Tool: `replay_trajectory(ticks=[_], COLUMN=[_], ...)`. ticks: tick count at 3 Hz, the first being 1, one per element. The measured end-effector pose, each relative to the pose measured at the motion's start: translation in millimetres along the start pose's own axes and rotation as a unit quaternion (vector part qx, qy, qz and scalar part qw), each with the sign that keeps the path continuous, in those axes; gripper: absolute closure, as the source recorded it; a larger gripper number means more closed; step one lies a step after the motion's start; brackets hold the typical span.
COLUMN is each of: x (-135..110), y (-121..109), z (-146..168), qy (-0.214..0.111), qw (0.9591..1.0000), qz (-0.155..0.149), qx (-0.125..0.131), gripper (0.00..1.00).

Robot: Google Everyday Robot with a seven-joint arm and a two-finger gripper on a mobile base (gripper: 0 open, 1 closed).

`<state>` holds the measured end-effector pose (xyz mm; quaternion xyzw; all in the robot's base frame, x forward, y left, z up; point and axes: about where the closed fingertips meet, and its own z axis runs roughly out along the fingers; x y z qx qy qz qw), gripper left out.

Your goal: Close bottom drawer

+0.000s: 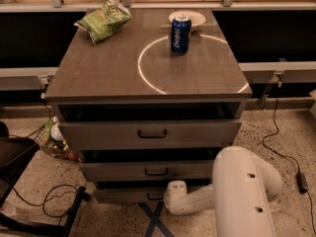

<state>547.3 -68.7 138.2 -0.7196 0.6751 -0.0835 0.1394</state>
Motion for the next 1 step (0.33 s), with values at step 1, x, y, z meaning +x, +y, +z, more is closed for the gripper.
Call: replay_trajectory(ticks=[1], x=[0.0], y=[0.0], z=[0.0], qy=[0.000], qw=[1.0000], qz=[0.000], qx=[0.000], gripper=[1.00])
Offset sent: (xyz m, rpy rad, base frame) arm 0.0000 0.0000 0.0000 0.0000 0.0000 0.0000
